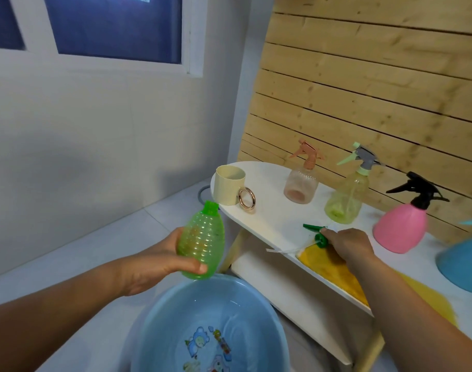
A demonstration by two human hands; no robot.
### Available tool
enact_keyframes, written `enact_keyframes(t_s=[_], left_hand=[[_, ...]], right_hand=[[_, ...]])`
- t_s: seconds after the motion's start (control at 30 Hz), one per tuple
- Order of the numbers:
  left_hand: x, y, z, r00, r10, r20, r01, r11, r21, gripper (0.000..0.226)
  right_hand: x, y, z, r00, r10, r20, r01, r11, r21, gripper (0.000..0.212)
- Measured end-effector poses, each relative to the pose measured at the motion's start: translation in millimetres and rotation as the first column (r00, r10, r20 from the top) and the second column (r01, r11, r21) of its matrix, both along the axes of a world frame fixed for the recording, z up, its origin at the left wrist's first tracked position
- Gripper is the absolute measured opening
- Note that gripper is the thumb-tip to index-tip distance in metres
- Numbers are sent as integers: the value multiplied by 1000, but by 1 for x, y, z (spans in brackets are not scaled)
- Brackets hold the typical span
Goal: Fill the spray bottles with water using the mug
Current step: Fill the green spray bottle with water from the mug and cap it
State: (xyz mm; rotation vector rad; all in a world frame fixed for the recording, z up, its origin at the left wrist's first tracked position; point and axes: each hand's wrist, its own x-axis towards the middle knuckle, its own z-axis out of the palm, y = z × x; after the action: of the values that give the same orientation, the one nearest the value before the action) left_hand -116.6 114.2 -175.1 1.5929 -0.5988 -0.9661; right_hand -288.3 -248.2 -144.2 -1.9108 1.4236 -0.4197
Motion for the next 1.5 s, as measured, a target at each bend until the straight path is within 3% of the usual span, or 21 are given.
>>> enact_keyframes(t_s=[0.1, 0.17, 0.23, 0.33, 0.4, 0.47, 0.57, 0.77, 0.9, 1.03, 1.27, 1.5], left_hand=[[-7, -7, -4, 996, 28, 84, -33, 998, 60, 92], [-11, -11, -6, 989, 64, 132, -74, 995, 71, 88], [-11, -14, -6, 980, 90, 175, -102, 993, 61, 88], [-7, -14, -7, 974, 107, 199, -113, 993, 18, 95], [-6, -15, -7, 973, 110, 202, -112, 994, -4, 95], [-7, -16, -7, 972, 116, 203, -115, 993, -13, 94], [-9, -19, -10, 973, 123, 197, -121, 992, -26, 91], [-1, -11, -16, 968, 124, 218, -117, 992, -45, 94], [1, -3, -16, 962, 124, 242, -118, 992, -41, 97], [-1, 1, -15, 952, 144, 270, -134, 989, -55, 94], [5, 14, -15, 933, 137, 332, -121, 990, -69, 101], [7, 33, -25, 904, 70, 423, -68, 998, -18, 103]], right_hand=[[7, 3, 0, 995, -16, -94, 11, 999, -45, 53], [10, 7, 5, 960, -65, -273, 26, 989, -144, 50], [14, 14, 14, 943, -93, -321, -4, 957, -290, 56], [38, 25, 21, 992, 126, 7, -115, 926, -359, 43], [61, 43, 23, 926, 303, 226, -229, 925, -303, 30], [86, 65, 25, 856, 369, 361, -328, 929, -170, 22], [120, 89, 23, 816, 397, 420, -424, 905, -33, 23], [150, 96, 5, 849, 354, 392, -392, 920, 18, 31], [149, 97, -1, 822, 335, 461, -450, 877, 166, 31], [135, 108, 14, 763, 380, 522, -511, 850, 128, 28], [92, 149, 20, 778, 532, 333, -557, 830, -23, 36], [74, 175, -24, 807, 570, 156, -566, 821, -73, 43]])
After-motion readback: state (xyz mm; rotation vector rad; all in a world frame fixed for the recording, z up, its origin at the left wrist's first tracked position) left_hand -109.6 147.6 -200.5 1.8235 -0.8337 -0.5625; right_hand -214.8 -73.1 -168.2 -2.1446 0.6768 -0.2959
